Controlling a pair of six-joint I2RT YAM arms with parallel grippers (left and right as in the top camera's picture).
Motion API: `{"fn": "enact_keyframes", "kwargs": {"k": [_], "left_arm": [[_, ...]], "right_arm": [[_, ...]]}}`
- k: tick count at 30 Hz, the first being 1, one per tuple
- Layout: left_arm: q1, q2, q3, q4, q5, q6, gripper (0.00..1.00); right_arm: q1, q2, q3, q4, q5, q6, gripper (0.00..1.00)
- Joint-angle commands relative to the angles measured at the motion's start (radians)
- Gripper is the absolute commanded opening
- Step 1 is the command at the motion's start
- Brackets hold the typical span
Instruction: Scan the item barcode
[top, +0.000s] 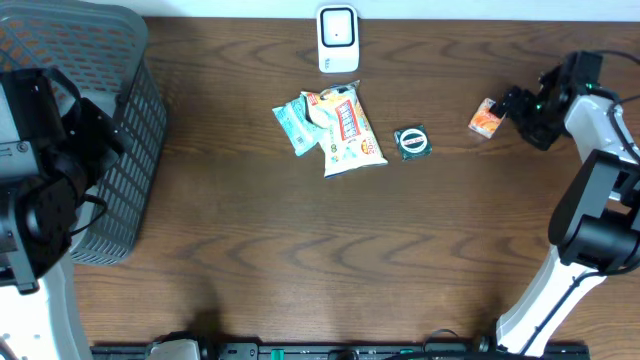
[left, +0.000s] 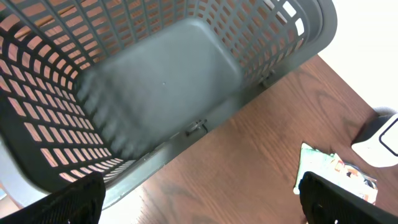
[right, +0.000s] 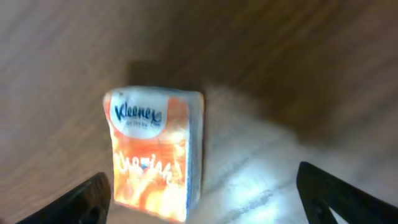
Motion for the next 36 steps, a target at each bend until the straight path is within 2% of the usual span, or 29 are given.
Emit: {"fn": "enact_keyframes", "kwargs": {"k": [1,3,5,9,10,11,16,18,22,24,26,28,32,36], "left_arm": [[0.005,0.001,0.007,-0.003,-0.003,-0.009,0.98],[0.005,0.001,0.007,-0.003,-0.003,-0.009,0.98],[0.005,0.001,0.007,-0.003,-0.003,-0.009,0.98],[0.005,0.001,0.007,-0.003,-0.003,-0.009,0.98],[0.005,0.001,0.007,-0.003,-0.003,-0.009,0.98],[0.005,0.001,0.007,-0.003,-0.003,-0.009,0.98],[0.005,0.001,0.007,-0.003,-0.003,-0.009,0.98],[0.005,0.001,0.007,-0.003,-0.003,-0.009,0.98],[0.005,0.001,0.007,-0.003,-0.003,-0.009,0.98],[0.005,0.001,0.007,-0.003,-0.003,-0.009,0.98],[0.005,0.001,0.007,-0.003,-0.003,-0.009,0.98],[0.005,0.001,0.007,-0.003,-0.003,-0.009,0.98],[0.005,0.001,0.007,-0.003,-0.003,-0.009,0.98],[0.005,0.001,0.007,-0.003,-0.003,-0.009,0.98]], "right_arm": [[-0.019,0.008,-0.103,0.121,-0.155,-0.011,0.91],[-0.018,0.008,-0.143,0.172,-0.154,-0.011,0.9],[-0.018,0.008,-0.176,0.219,-0.154,-0.007,0.82],[-0.018,0.008,-0.22,0.288,-0.154,0.029,0.3],[-0.018,0.008,-0.229,0.303,-0.154,0.05,0.2],[-0.018,0.008,-0.236,0.317,-0.154,0.067,0.16],[-0.006,0.008,-0.256,0.364,-0.15,0.086,0.2],[0.001,0.008,-0.256,0.365,-0.15,0.085,0.18],[-0.002,0.008,-0.256,0.321,-0.153,0.083,0.17],[-0.006,0.008,-0.256,0.308,-0.167,0.1,0.2],[-0.008,0.007,-0.256,0.306,-0.211,0.112,0.03],[-0.006,0.007,-0.256,0.313,-0.292,0.092,0.01],[0.004,0.007,-0.249,0.383,-0.593,-0.052,0.01],[0.025,0.007,-0.229,0.458,-0.849,-0.056,0.01]]}}
